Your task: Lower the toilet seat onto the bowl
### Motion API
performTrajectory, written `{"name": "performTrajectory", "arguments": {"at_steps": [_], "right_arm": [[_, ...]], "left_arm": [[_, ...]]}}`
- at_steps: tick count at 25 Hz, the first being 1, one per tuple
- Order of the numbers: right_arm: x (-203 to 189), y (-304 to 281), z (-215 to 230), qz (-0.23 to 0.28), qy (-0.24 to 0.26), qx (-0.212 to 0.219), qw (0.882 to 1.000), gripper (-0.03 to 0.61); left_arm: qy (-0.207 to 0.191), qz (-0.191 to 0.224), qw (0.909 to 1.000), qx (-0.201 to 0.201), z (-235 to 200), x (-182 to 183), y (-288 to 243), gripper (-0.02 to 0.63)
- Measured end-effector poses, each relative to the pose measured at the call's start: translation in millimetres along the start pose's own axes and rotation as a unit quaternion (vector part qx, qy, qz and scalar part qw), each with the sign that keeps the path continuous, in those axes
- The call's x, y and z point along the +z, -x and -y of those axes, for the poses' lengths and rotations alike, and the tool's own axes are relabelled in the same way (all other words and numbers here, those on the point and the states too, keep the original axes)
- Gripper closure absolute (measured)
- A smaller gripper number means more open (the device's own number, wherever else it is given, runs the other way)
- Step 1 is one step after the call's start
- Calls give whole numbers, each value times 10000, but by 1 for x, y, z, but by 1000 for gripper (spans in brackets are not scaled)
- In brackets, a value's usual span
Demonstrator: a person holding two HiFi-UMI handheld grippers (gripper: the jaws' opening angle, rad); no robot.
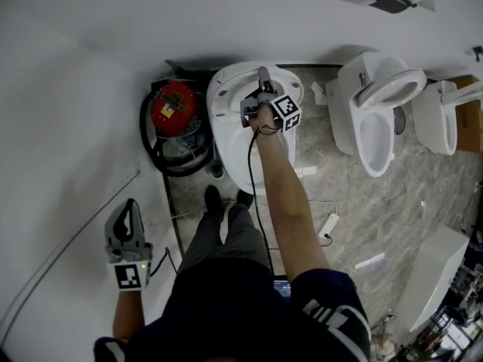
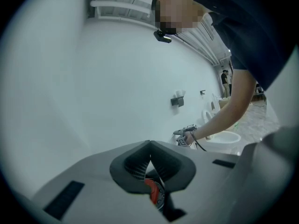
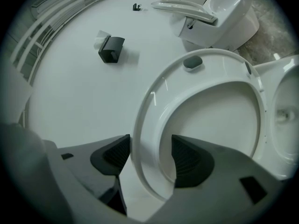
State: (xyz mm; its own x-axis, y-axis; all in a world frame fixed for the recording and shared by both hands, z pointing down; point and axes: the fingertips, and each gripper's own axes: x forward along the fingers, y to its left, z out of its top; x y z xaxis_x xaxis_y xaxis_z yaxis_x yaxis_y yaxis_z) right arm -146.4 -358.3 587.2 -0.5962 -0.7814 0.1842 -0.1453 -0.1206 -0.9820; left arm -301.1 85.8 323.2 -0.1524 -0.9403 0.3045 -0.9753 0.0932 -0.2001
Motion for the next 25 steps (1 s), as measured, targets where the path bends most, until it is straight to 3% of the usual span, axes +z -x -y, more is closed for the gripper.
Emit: {"name": "performTrajectory", "arguments": {"at_steps": [6, 9, 25], "right_arm": [[-1, -4, 0, 6, -68, 47, 10000, 303], [0, -8, -5, 4, -116, 59, 9999, 356], [0, 3, -5, 57, -172, 47, 9998, 360]], "left_arm": [[-13, 49, 10000, 8, -2, -2, -1, 589], [4, -10, 10000, 14, -2, -3, -2, 589], [13, -20, 10000, -50, 0, -7, -6, 589]]}}
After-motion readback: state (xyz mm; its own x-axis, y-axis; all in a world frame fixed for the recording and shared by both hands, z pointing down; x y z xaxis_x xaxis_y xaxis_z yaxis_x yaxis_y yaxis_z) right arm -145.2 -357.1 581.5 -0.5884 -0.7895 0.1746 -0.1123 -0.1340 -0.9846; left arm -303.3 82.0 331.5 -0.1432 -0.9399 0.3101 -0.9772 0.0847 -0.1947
